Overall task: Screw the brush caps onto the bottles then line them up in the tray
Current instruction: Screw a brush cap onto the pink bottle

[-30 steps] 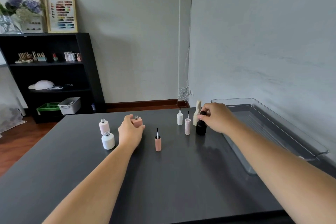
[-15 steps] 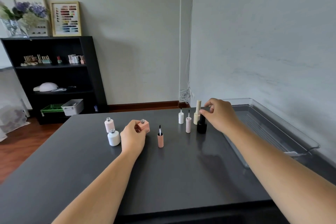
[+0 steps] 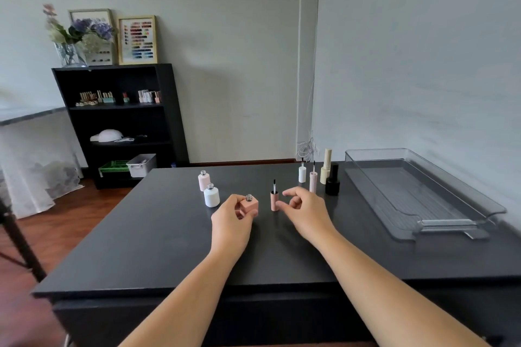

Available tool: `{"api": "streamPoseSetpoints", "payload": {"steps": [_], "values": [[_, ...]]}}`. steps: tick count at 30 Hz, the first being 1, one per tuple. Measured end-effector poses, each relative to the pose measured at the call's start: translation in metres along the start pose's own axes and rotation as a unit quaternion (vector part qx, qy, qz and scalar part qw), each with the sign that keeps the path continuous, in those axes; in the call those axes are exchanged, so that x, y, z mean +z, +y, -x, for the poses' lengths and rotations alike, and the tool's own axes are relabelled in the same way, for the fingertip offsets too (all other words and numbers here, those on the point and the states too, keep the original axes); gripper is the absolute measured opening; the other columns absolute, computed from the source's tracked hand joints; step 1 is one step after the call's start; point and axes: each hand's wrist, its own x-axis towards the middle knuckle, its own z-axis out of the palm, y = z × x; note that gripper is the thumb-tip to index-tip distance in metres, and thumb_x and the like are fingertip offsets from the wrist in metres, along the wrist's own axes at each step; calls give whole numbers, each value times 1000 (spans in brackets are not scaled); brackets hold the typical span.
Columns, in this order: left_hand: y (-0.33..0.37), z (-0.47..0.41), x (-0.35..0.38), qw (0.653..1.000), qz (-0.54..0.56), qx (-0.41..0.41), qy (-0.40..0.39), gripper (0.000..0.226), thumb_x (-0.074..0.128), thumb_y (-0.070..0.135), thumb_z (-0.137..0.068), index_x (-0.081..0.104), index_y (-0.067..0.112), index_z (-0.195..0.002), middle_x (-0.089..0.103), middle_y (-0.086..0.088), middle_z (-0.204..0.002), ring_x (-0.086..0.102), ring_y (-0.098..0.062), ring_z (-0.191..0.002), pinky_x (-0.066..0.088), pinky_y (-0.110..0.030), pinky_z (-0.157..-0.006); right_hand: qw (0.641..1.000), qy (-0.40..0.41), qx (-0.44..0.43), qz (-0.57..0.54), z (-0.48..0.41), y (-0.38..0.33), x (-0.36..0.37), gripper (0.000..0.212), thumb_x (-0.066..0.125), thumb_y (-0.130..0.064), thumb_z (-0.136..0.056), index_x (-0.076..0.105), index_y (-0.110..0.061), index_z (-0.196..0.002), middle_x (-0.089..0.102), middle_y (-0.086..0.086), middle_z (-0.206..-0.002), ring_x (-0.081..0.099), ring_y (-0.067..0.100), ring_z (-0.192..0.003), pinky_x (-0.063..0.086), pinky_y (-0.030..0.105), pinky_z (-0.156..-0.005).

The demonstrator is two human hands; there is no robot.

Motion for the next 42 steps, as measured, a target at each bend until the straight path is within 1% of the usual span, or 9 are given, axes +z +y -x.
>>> {"api": "streamPoseSetpoints", "payload": {"steps": [7,13,18,21,25,29,32,37,42], "values": [[-3,1,-2,1000,-2,5,-4,19,67,15,-83,55,28,-91,54,21,-78,53,5,-72,34,-7,-58,1000,-9,26,-2,-10,-3,18,35,71,-32,-80,64,-17,-111,56,-5,-68,52,5,-64,38,18,-60],[-5,0,-2,1000,-9,8,-8,24,69,14,-81,54,32,-83,55,20,-76,53,5,-70,36,-8,-54,1000,5,16,-16,-9,-1,19,12,70,-26,-81,70,-15,-87,58,-2,-66,48,5,-57,35,12,-54],[-8,0,-3,1000,7,1,-7,28,72,14,-78,52,33,-78,58,17,-80,56,2,-72,37,-8,-54,995,27,10,-94,6,-2,14,15,70,-23,-79,56,-22,-73,71,-3,-78,65,7,-76,43,4,-60],[-8,1,-2,1000,12,10,-16,27,72,14,-77,54,34,-78,61,16,-81,57,2,-72,39,-8,-55,985,-5,12,-172,17,-4,9,13,67,-25,-83,58,-17,-79,72,0,-71,70,16,-69,54,23,-61],[-9,3,-2,998,-3,41,-40,26,70,14,-78,59,37,-82,63,16,-85,57,1,-78,40,-11,-62,976,-4,1,-218,30,-6,-4,13,62,-35,-88,67,-24,-84,68,-4,-63,64,8,-58,47,18,-52],[-10,2,-2,997,-7,60,-48,24,69,14,-79,63,35,-89,63,16,-94,56,-1,-88,38,-12,-69,977,13,2,-212,34,-5,-9,12,58,-20,-91,69,-25,-91,74,-17,-84,59,10,-69,52,25,-68],[-10,2,-2,996,-15,70,-50,27,68,14,-80,62,38,-88,61,16,-95,55,1,-90,37,-11,-69,978,23,12,-208,34,-6,-9,10,57,-16,-90,67,-20,-92,74,-18,-84,59,11,-71,52,32,-69],[-10,1,-2,995,-27,78,-56,29,69,13,-80,62,40,-89,60,16,-96,54,0,-91,37,-10,-72,979,27,4,-201,32,-4,-8,11,57,-14,-89,67,-19,-89,75,-16,-83,54,-1,-62,46,17,-60],[-10,1,-2,994,-41,90,-55,31,69,12,-80,61,41,-87,59,15,-96,53,0,-89,37,-10,-71,981,22,-5,-192,32,-3,-7,12,57,-12,-88,66,-21,-88,75,-15,-83,59,-4,-69,43,7,-58]]}}
